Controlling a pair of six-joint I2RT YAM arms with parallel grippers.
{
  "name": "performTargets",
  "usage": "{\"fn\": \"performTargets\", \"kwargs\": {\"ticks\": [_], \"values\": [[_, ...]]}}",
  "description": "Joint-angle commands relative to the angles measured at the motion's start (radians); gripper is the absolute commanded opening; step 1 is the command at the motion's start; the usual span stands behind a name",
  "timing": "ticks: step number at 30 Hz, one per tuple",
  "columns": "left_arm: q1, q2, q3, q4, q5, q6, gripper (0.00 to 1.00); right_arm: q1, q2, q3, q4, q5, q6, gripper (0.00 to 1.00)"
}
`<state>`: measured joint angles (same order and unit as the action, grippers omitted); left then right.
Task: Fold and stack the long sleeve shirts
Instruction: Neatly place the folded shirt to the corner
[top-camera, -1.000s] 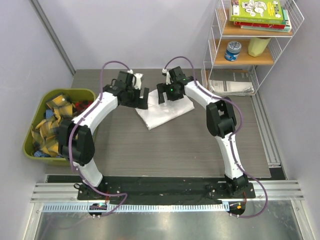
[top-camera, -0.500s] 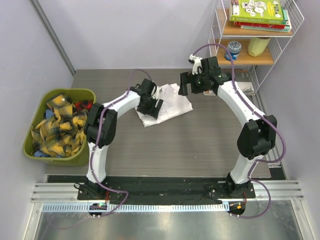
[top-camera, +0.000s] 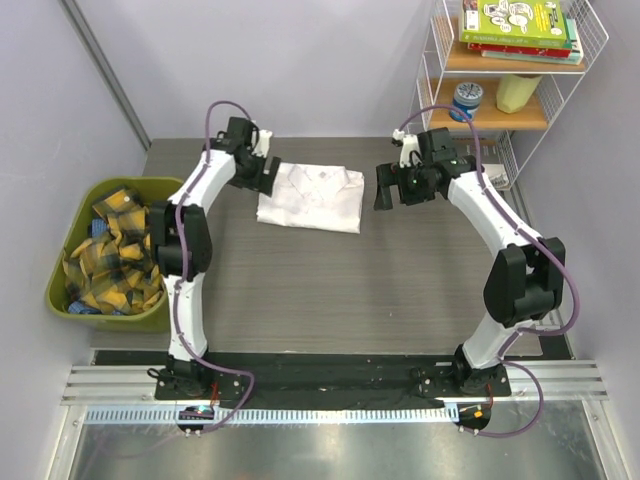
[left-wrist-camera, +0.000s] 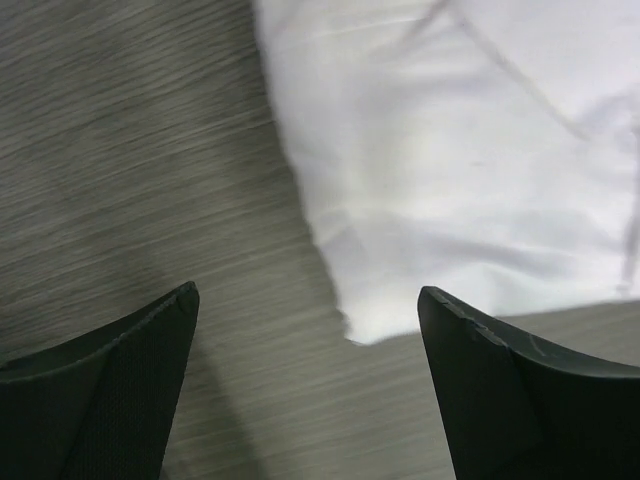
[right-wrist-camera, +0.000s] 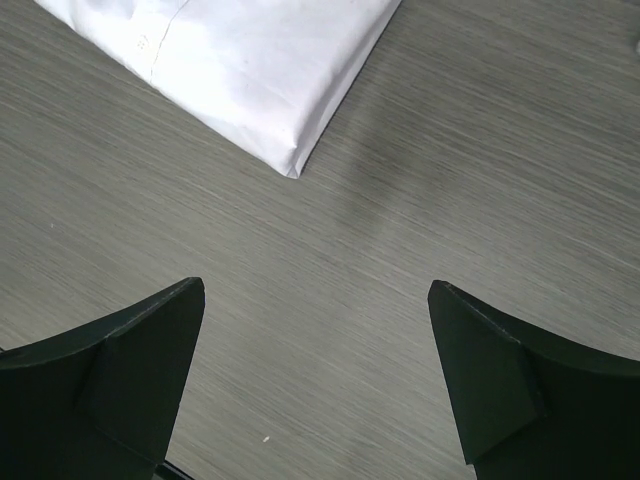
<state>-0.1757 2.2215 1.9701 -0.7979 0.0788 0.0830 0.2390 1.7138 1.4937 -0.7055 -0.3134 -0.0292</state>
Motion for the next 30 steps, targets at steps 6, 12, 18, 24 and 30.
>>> {"fn": "performTargets", "kwargs": {"ticks": [6,12,18,24,30], "values": [[-0.297,-0.119,-0.039,0.088,0.044,-0.170,0.96,-0.017,-0.100,0.010,0.009,-0.042,0.011,1.00],[-0.349,0.049,0.064,0.097,-0.036,-0.212,1.00,-0.020,-0.121,0.002,0.003,-0.036,0.017,1.00],[-0.320,0.155,0.111,0.071,-0.162,-0.212,1.00,-0.026,-0.138,-0.021,-0.003,-0.033,0.005,1.00],[-0.194,0.165,0.098,0.019,-0.177,-0.239,0.98,-0.052,-0.140,-0.029,-0.006,-0.033,-0.008,1.00],[-0.070,0.182,0.122,-0.021,-0.171,-0.204,0.97,-0.079,-0.126,-0.032,-0.012,-0.049,-0.014,1.00]]}}
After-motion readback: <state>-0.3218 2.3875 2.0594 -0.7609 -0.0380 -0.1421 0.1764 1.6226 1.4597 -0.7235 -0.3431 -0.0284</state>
